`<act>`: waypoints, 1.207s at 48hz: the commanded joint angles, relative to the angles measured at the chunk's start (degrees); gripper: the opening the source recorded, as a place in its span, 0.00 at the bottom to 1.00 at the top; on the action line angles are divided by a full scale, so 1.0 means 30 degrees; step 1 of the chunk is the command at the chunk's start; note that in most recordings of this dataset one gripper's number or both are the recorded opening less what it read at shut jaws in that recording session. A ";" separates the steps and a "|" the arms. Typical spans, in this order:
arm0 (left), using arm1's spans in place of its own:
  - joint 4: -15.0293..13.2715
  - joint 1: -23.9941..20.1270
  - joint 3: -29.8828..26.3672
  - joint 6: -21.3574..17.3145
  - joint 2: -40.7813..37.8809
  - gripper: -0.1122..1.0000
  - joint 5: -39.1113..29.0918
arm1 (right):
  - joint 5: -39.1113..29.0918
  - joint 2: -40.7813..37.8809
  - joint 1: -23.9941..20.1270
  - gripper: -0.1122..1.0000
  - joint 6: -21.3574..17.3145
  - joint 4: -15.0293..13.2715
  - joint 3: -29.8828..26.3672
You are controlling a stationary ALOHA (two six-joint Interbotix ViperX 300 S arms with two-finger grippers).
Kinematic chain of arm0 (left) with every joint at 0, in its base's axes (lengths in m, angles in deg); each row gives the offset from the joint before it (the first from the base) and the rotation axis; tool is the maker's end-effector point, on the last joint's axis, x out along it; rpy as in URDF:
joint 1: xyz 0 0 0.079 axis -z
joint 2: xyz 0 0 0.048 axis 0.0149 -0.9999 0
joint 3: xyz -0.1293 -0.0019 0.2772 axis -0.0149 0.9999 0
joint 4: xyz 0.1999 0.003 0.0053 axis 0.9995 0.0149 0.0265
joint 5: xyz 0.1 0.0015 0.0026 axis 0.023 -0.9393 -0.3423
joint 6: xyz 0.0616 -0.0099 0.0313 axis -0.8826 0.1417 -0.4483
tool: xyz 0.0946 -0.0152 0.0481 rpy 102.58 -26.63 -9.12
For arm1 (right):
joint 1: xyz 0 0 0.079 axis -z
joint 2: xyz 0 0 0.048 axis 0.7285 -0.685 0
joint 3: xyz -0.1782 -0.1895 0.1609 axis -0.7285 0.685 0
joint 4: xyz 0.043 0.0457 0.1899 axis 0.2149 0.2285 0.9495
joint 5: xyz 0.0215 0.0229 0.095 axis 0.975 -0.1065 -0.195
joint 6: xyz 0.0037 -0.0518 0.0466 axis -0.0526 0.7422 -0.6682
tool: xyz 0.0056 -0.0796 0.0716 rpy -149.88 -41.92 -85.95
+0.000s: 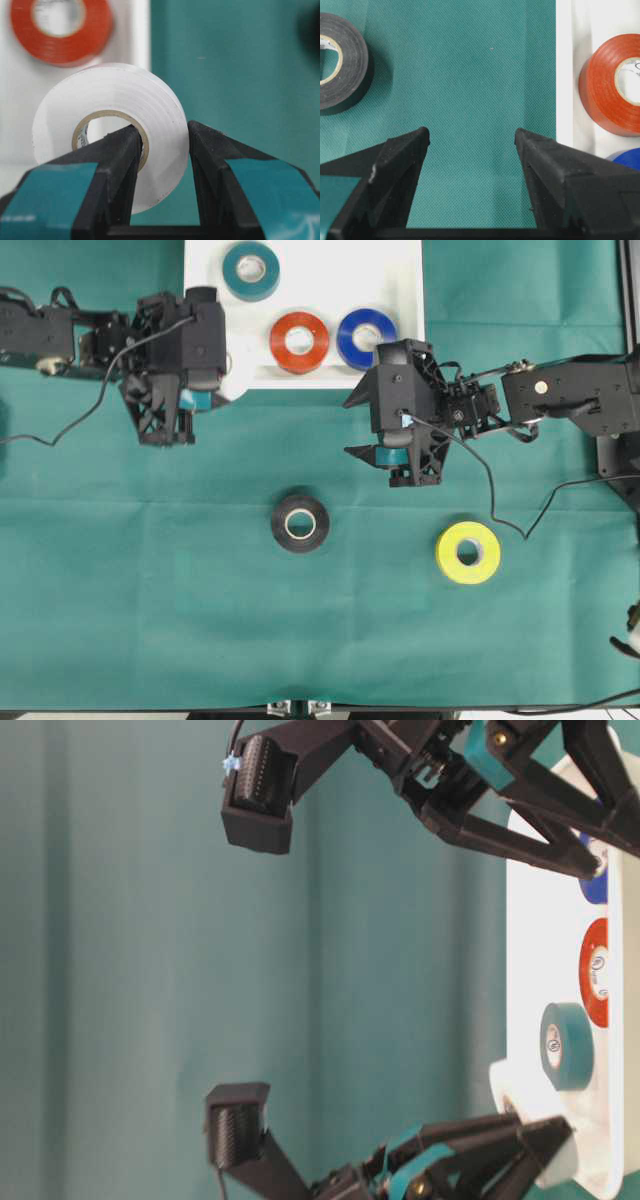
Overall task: Put the tape alternately from left to right into the white case.
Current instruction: 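Carry the white roll into the tray beside the teal roll, release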
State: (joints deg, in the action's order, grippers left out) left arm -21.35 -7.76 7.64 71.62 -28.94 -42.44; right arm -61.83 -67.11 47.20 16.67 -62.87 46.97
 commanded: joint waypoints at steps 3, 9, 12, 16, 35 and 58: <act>0.0029 -0.0996 -0.0703 -0.0732 -0.0439 0.08 0.0527 | 0.0146 0.0234 -0.0088 0.79 -0.0029 -0.0029 -0.0176; 0.0029 -0.1699 -0.0996 -0.1318 -0.1201 0.08 0.0820 | 0.0146 0.0234 -0.0059 0.79 -0.0029 -0.0029 -0.0146; 0.0029 -0.1992 -0.1113 -0.1611 -0.1641 0.08 0.0937 | 0.0146 0.0234 -0.0059 0.79 -0.0029 -0.0029 -0.0146; 0.0029 -0.2314 -0.1289 -0.2051 -0.2080 0.08 0.0996 | 0.0146 0.0234 -0.0059 0.79 -0.0029 0.0000 -0.0176; 0.0029 -0.2959 -0.1494 -0.2754 -0.3047 0.08 0.1816 | 0.0146 0.0234 -0.0059 0.79 -0.0029 -0.0029 -0.0146; 0.0000 -0.2959 -0.1055 -0.2666 -0.2578 0.65 0.1816 | 0.0146 0.0234 -0.0059 0.79 -0.0029 -0.0029 -0.0059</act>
State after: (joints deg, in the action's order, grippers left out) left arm -21.35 -16.46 4.74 63.54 -38.70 -37.34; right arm -61.83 -67.02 47.20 16.75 -62.87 47.06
